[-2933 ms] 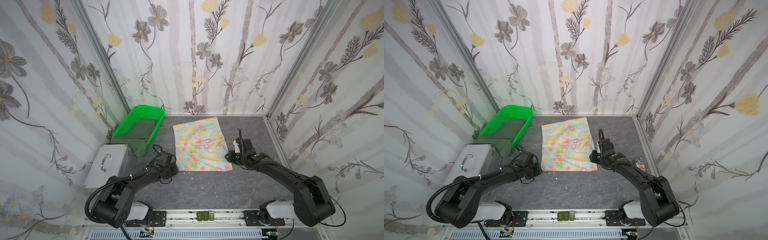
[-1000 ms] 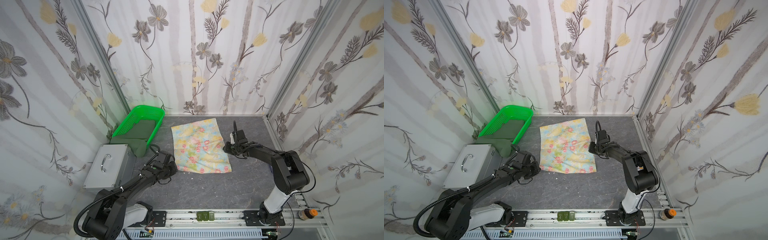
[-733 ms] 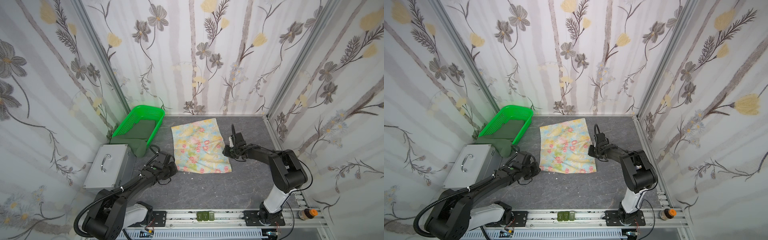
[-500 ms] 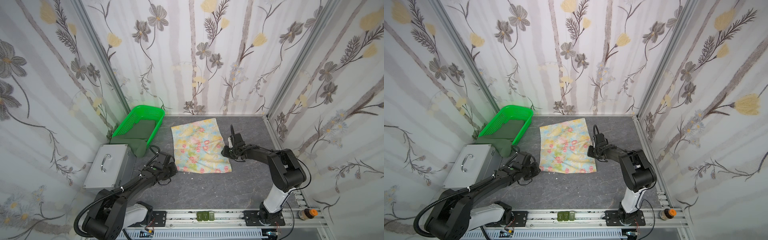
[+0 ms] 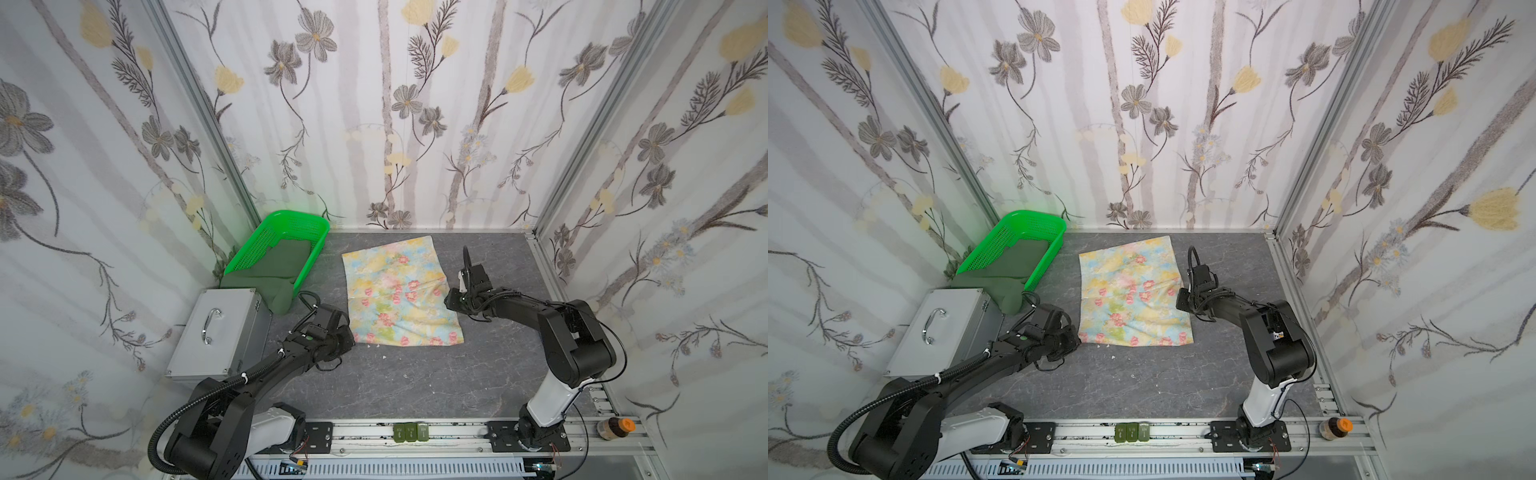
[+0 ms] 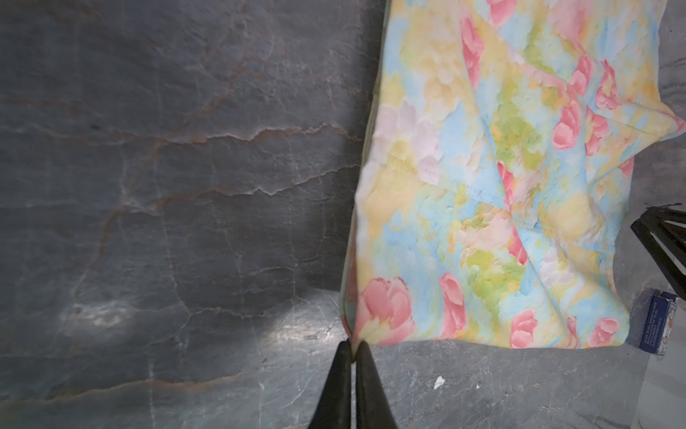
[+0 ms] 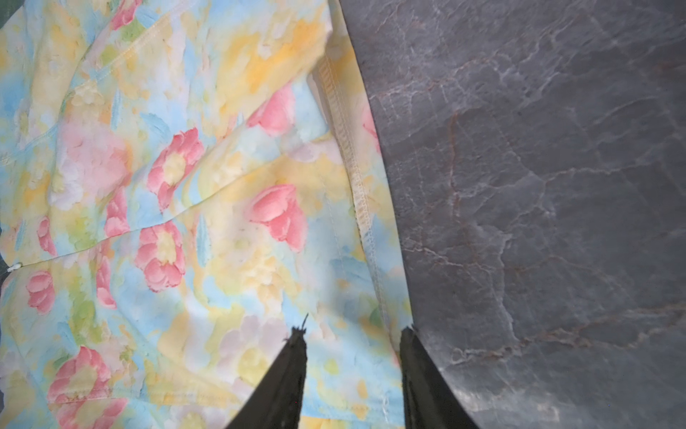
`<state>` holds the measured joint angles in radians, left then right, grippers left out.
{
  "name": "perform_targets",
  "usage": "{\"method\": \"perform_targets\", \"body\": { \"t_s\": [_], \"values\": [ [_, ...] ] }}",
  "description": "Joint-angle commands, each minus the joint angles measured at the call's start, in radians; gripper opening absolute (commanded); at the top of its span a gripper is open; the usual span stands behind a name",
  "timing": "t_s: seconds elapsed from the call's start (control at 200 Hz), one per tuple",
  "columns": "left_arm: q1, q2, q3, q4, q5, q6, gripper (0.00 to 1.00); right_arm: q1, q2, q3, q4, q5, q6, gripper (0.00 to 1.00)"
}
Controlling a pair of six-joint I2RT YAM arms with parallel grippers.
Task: Fold and stack skirts
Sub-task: Smooth out the skirt at the center of the table.
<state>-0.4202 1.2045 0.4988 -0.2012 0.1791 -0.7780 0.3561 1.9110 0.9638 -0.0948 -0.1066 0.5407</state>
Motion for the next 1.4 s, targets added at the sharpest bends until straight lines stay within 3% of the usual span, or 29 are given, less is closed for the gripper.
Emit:
{"method": "perform_targets", "body": {
  "t_s": [0.0, 0.235, 0.58, 1.024, 1.294, 1.399],
  "values": [
    [0.000, 0.000, -0.002, 0.000, -0.010, -0.004, 0.07, 0.003, 0.017, 0.008, 0.019, -0.007, -0.005, 0.38],
    [0.000, -0.002, -0.005, 0.000, -0.010, -0.006, 0.07, 0.008, 0.052, 0.009, 0.034, -0.006, -0.004, 0.37],
    [0.000, 0.000, -0.009, 0.001, -0.014, -0.006, 0.07, 0.012, 0.032, -0.011, 0.024, -0.004, -0.002, 0.00],
    [0.000, 0.003, -0.019, 0.001, -0.014, -0.007, 0.07, 0.012, -0.090, -0.064, -0.045, 0.053, -0.002, 0.00],
    [0.000, -0.002, -0.021, 0.000, -0.020, -0.005, 0.07, 0.009, -0.054, -0.100, -0.026, 0.048, -0.003, 0.00],
    [-0.002, -0.011, -0.021, 0.000, -0.012, 0.009, 0.11, 0.007, -0.068, -0.103, -0.023, 0.047, 0.000, 0.28]
  ]
}}
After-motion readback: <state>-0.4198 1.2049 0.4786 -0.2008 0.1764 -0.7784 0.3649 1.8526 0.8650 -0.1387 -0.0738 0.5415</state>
